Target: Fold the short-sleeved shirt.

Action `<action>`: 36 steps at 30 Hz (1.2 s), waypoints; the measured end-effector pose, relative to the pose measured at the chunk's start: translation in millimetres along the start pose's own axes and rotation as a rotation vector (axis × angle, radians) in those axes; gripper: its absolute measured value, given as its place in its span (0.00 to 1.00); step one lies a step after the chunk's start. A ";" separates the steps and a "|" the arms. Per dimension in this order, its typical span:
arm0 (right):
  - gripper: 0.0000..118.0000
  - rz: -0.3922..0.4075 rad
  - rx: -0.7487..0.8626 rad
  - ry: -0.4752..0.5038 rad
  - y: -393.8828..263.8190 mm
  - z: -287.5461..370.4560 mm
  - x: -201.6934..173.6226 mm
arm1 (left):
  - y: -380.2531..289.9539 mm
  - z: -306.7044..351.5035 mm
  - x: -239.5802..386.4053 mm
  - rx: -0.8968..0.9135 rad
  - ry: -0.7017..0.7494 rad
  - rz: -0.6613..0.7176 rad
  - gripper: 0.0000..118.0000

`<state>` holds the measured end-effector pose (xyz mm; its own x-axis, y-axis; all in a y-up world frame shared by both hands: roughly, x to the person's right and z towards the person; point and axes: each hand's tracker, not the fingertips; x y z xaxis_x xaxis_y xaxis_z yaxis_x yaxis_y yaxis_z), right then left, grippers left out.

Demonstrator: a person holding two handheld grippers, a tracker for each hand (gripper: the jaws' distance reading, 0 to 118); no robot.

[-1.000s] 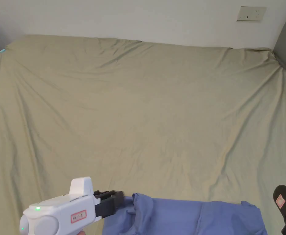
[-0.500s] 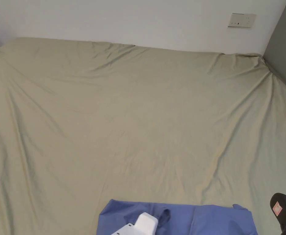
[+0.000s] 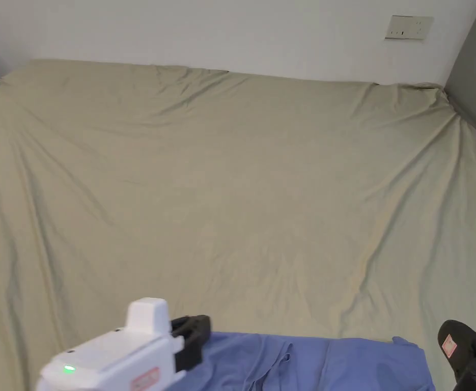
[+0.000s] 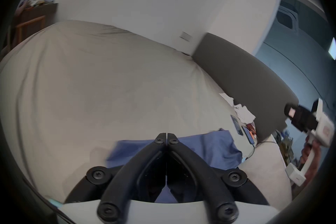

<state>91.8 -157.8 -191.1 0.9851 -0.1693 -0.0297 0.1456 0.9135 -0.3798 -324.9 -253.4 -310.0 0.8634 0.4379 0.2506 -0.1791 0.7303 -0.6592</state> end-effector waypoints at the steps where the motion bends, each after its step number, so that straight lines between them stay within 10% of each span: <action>1: 0.00 -0.004 -0.004 0.007 -1.5 -1.9 -1.7 | 1.5 -0.1 -22.1 -0.077 -0.018 0.066 0.00; 5: 0.00 -0.017 -0.018 0.040 -5.0 -6.5 -6.1 | -24.4 -22.2 -96.7 -0.294 -0.140 0.361 0.12; 7: 0.00 -0.013 -0.022 0.044 -4.7 -6.4 -7.9 | -39.9 -33.4 -115.7 -0.339 -0.103 0.485 0.62; 8: 0.00 -0.009 -0.023 0.047 -4.2 -5.2 -8.3 | -43.8 -36.9 -120.0 -0.358 -0.070 0.472 0.68; 14: 0.00 0.010 -0.023 0.041 -1.7 -1.0 -9.2 | -54.2 -49.5 -119.0 -0.384 -0.196 0.538 0.60; 17: 0.00 0.005 -0.030 0.038 -2.9 -2.3 -7.7 | -52.4 -61.1 -106.4 -0.431 -0.146 0.433 0.13; 30: 0.00 0.021 -0.016 0.026 4.4 2.7 -8.7 | -21.0 -34.8 -136.3 -0.443 -0.211 0.447 0.08; 36: 0.00 0.033 -0.017 0.040 7.2 -2.1 -14.4 | 21.7 18.7 -188.0 -0.398 0.007 0.357 0.08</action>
<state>78.5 -149.6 -195.4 0.9848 -0.1544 -0.0795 0.1112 0.9124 -0.3940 -499.8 -310.1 -358.1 0.7844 0.6189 -0.0424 -0.2711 0.2806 -0.9207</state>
